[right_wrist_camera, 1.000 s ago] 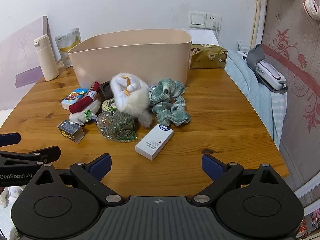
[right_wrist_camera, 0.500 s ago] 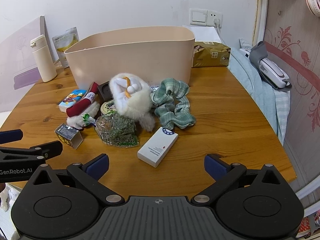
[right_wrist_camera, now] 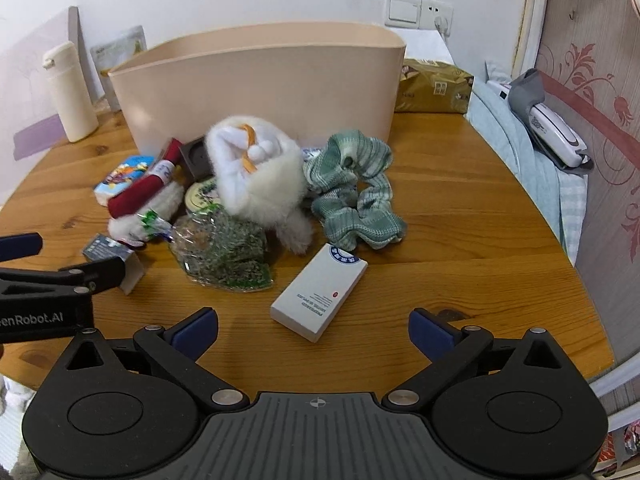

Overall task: Organize objects
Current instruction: 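Grasp the black star box with left gripper while right grasps white medicine box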

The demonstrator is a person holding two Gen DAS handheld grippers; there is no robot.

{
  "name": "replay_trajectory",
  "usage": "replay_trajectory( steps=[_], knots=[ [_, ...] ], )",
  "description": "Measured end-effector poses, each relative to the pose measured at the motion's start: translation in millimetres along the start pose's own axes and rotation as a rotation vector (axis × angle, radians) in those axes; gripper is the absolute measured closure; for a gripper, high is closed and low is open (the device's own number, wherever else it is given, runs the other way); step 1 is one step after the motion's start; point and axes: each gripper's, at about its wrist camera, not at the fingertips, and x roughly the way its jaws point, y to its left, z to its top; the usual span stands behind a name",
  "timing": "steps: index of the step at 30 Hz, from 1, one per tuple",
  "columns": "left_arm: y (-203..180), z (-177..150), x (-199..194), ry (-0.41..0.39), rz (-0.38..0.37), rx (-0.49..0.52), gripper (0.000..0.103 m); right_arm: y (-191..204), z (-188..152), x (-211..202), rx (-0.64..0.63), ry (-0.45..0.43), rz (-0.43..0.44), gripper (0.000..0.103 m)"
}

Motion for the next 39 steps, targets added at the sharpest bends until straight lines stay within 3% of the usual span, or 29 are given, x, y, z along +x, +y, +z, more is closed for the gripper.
replay_trajectory(
  steps=[6,12,20,25,30,34,39],
  knots=[
    [1.8,-1.6,13.2,0.019,-0.031,0.008,0.000,3.6,0.7,13.1,-0.010,0.024,-0.023,0.009],
    [2.2,-1.0,24.4,0.041,-0.081,-0.005,0.000,3.1,5.5,19.1,0.005,0.007,-0.028,0.010],
    [-1.8,-1.8,27.8,0.021,-0.074,0.015,0.001,3.6,5.9,21.2,-0.011,-0.024,-0.021,0.010],
    [-2.1,-3.3,23.2,-0.015,-0.084,0.023,0.020,0.0,5.1,20.1,-0.016,-0.048,-0.011,0.017],
    [-4.1,-5.1,20.6,-0.036,-0.105,0.043,0.029,-2.6,4.9,17.9,-0.013,-0.068,0.000,0.037],
    [-6.3,-6.3,17.0,-0.045,-0.118,0.052,0.047,-1.8,3.9,16.1,-0.019,-0.079,0.004,0.050],
    [-7.5,-7.2,14.5,-0.046,-0.120,0.059,0.051,-0.1,2.0,12.7,-0.029,-0.084,0.010,0.064]
  ],
)
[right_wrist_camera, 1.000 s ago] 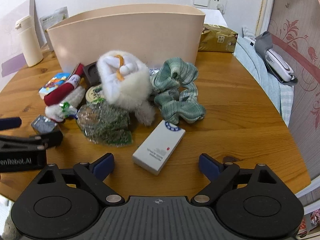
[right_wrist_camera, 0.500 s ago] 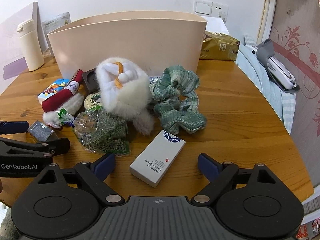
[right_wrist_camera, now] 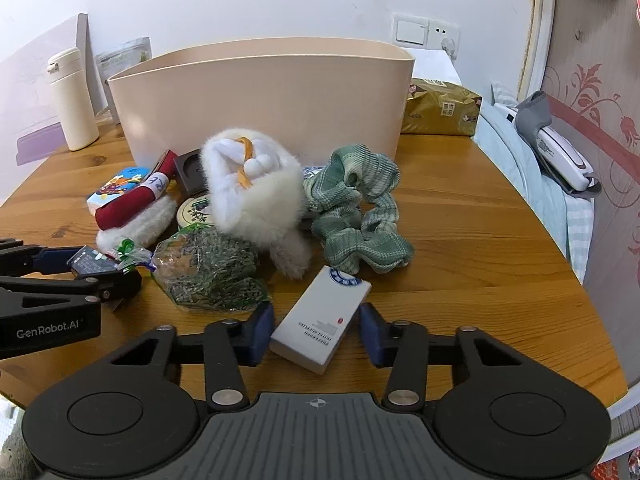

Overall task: Organize objects
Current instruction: 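Grasp the black star box with left gripper while right grasps white medicine box, then lift both held boxes and carry them over the beige bin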

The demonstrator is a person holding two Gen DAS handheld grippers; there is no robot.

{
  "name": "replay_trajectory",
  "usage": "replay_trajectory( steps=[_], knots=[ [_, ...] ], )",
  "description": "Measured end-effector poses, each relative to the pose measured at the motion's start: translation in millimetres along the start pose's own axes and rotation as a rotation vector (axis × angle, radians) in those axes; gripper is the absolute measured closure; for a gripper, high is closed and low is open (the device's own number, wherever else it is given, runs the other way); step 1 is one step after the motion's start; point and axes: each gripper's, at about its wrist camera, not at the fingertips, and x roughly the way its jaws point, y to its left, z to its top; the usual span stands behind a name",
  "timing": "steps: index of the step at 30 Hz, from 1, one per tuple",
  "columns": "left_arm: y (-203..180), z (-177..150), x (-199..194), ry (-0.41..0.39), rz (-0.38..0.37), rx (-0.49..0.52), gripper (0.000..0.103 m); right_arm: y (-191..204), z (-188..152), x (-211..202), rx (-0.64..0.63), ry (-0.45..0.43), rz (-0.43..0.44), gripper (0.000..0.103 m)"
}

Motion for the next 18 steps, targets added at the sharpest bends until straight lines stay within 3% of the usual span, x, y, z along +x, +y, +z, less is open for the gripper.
replay_trajectory(
  steps=[5,18],
  knots=[
    [1.2,-1.4,-3.8,0.014,0.009,-0.016,0.051,-1.1,-1.4,-2.5,0.004,0.001,0.006,0.073],
    [7.8,14.3,-36.4,-0.031,0.033,-0.044,0.051,-9.5,4.6,-23.1,0.029,-0.044,0.042,0.074]
  ],
)
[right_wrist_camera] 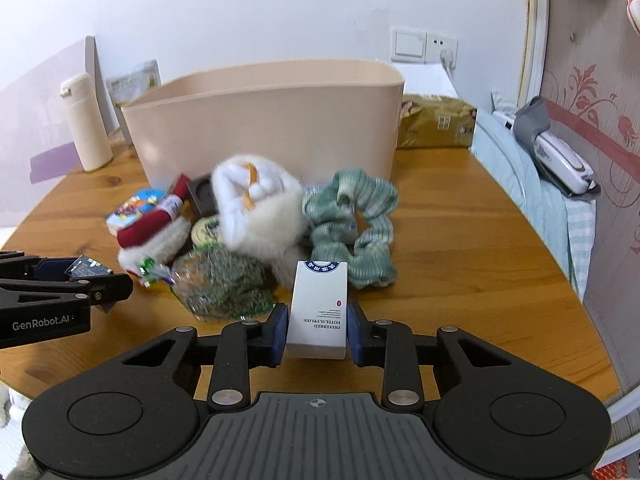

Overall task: Organize objects
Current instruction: 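Lift both held boxes and carry them over the beige bin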

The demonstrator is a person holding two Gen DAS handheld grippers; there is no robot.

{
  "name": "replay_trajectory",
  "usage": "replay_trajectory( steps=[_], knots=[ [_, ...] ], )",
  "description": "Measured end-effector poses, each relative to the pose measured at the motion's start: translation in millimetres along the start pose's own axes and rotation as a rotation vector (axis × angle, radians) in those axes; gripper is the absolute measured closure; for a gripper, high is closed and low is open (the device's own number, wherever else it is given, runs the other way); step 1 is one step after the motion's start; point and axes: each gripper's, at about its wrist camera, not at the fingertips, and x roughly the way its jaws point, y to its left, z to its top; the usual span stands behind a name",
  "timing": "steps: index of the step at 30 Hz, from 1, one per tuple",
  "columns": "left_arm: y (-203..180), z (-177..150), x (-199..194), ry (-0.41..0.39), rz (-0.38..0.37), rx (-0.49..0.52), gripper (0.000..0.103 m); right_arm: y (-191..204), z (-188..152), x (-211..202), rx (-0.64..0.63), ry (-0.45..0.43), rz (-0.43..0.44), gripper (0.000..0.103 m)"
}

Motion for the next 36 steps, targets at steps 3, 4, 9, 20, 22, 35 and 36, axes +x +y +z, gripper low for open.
replay_trajectory(
  steps=[3,4,9,20,22,35,36],
  knots=[
    [0.5,10.0,-7.8,-0.015,0.002,-0.002,0.052,-0.7,6.4,-9.5,0.003,-0.023,0.005,0.074],
    [0.9,14.3,-10.0,-0.019,0.006,0.001,0.052,-1.7,9.1,-13.0,0.005,-0.032,0.005,0.074],
    [3.8,37.3,-21.8,-0.065,0.026,0.011,0.052,-8.9,26.5,-29.1,0.028,-0.084,0.004,0.074],
    [13.2,85.9,-21.2,-0.120,0.025,-0.004,0.051,-11.9,70.8,-37.9,0.014,-0.167,-0.009,0.074],
    [13.6,94.3,-19.5,-0.130,0.026,0.002,0.051,-13.0,81.7,-38.7,0.007,-0.182,-0.013,0.074],
    [10.0,155.8,14.3,-0.195,0.041,0.042,0.051,-27.6,130.3,-18.5,0.014,-0.236,-0.025,0.074],
    [8.3,160.1,17.8,-0.199,0.040,0.045,0.051,-28.3,133.0,-16.4,0.015,-0.238,-0.025,0.074]
  ],
)
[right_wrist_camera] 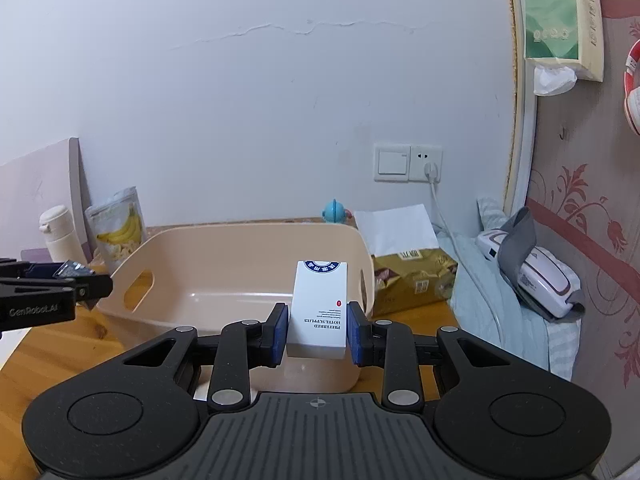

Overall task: Organize objects
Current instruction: 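Lift both held boxes and carry them over the beige bin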

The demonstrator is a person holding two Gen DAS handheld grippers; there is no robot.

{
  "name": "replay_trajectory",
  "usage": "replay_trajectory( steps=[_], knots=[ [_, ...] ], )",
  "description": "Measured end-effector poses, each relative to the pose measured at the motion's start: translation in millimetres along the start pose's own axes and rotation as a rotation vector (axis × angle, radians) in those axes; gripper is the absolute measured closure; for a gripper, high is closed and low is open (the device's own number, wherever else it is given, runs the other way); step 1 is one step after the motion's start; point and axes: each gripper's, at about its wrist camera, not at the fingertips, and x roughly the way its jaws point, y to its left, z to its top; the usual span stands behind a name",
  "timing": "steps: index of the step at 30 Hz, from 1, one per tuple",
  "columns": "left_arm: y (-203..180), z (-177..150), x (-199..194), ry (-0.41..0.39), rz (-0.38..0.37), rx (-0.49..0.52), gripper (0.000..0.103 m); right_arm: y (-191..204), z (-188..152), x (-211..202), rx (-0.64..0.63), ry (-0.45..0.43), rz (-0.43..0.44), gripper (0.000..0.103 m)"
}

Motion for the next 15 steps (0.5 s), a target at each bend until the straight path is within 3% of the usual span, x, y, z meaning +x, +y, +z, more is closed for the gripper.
replay_trajectory(
  steps=[8,15],
  knots=[
    [-14.9,23.5,33.9,-0.019,-0.012,0.028,0.051,-4.5,16.3,25.5,0.010,-0.009,-0.001,0.074],
    [-25.1,28.1,73.7,0.034,-0.023,0.056,0.051,-4.8,27.3,53.2,0.019,-0.001,0.006,0.074]
  ],
)
